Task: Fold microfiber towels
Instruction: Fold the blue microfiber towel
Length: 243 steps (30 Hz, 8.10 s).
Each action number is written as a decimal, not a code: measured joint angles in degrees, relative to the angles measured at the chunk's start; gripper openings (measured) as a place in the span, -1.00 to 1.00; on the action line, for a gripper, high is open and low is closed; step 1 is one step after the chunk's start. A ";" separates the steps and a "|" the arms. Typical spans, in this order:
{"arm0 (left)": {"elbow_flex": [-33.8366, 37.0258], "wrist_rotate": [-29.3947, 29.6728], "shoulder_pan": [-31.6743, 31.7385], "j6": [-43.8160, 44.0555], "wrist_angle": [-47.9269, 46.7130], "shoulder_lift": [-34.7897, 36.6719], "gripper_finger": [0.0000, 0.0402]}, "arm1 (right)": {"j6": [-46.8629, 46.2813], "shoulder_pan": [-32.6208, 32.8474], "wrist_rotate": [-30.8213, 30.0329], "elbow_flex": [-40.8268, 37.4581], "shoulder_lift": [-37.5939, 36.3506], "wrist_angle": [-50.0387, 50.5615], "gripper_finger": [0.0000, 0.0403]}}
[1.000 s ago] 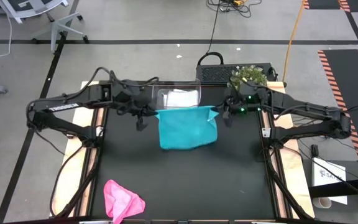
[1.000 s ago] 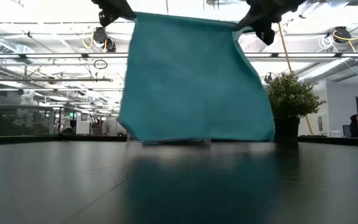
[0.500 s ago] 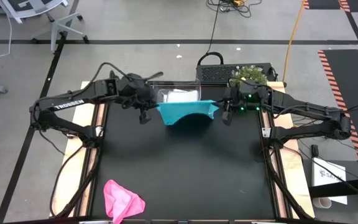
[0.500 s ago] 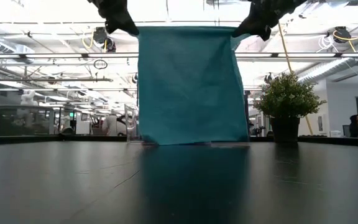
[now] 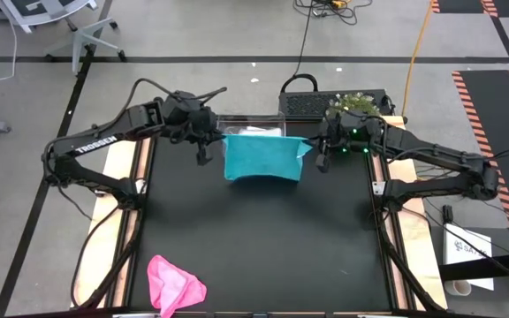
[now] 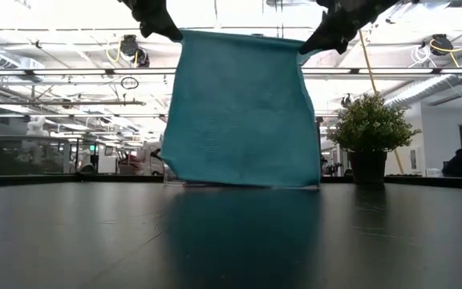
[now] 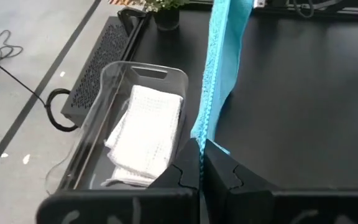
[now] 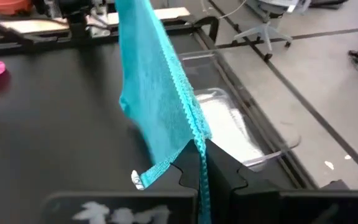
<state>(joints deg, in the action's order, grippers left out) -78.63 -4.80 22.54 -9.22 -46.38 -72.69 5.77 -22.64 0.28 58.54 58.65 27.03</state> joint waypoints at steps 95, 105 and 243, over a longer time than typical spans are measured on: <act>38.80 4.15 -21.52 44.84 29.34 -4.98 -0.92 | -35.05 20.71 -4.27 -33.66 14.61 -37.47 -1.00; 38.77 4.64 -18.56 41.18 29.93 -5.01 -0.93 | -33.43 19.69 -3.68 -33.64 15.30 -37.07 -1.00; 33.03 0.10 -17.46 20.12 17.25 -12.34 -0.37 | -35.07 28.68 14.53 -14.86 25.49 -23.57 -0.82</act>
<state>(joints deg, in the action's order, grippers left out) -45.60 -4.70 5.08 10.90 -29.13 -85.02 -29.30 6.04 14.81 43.68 84.14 3.46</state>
